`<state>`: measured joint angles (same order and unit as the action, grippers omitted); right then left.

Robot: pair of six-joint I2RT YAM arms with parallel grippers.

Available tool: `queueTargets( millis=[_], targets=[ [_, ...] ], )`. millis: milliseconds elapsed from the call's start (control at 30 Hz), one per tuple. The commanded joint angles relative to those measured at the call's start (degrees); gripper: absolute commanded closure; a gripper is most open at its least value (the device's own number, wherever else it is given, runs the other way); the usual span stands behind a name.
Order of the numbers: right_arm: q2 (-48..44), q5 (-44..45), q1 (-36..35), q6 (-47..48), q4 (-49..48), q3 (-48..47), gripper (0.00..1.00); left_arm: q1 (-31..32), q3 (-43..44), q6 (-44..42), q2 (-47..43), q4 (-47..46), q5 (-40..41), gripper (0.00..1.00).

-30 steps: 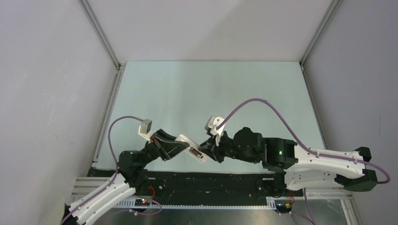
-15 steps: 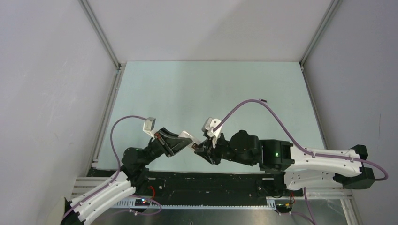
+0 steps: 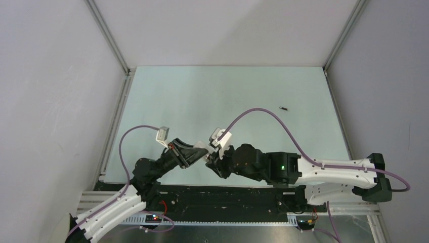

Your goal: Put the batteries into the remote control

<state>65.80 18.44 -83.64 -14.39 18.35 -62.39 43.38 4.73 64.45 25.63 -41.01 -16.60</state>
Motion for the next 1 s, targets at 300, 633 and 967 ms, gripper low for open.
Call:
queueTargets(
  millis=[300,633,967],
  targets=[
    [-4.35,10.84,3.29,-8.87,1.71,2.81,0.7,0.24,5.12,-7.31,-0.01,13.75,5.98,1.0],
    [-13.24,1.56,23.11,-25.71,2.89,16.82,0.57,0.14,9.15,-17.51,9.59,31.9,15.04,1.0],
    [-5.21,-3.94,28.42,-22.1,-3.87,23.1,0.55,-1.12,16.72,-21.98,27.81,39.03,19.43,1.0]
  ],
)
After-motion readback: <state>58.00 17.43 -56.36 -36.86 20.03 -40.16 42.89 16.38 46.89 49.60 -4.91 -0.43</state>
